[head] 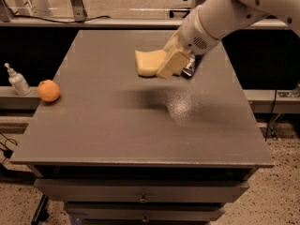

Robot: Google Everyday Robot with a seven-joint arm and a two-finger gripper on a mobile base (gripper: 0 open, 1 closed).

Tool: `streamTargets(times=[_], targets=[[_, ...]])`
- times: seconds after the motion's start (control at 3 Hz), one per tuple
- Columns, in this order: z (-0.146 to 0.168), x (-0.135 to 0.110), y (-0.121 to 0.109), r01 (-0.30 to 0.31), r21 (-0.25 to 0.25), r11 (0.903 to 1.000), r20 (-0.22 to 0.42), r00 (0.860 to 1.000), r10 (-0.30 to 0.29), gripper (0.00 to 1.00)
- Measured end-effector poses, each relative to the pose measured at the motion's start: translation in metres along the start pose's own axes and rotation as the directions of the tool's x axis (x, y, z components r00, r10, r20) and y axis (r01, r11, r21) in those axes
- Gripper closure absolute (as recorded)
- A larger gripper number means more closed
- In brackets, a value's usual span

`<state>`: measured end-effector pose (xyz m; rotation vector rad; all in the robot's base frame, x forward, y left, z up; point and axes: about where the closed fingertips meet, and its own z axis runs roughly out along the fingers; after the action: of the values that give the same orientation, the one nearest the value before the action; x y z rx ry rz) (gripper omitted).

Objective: Move sponge near orange

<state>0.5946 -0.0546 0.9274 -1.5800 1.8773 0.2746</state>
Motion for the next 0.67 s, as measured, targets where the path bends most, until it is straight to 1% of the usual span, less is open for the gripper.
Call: streamTargets(times=[0.33,0.67], targets=[[0.027,-0.033,0.008,0.064,-0.015,0.9978,0.013,0.998,-0.064,1.0],[0.054,-0.051,0.018,0.101,-0.032,0.9944,0.011,0.995,-0.101,1.0]])
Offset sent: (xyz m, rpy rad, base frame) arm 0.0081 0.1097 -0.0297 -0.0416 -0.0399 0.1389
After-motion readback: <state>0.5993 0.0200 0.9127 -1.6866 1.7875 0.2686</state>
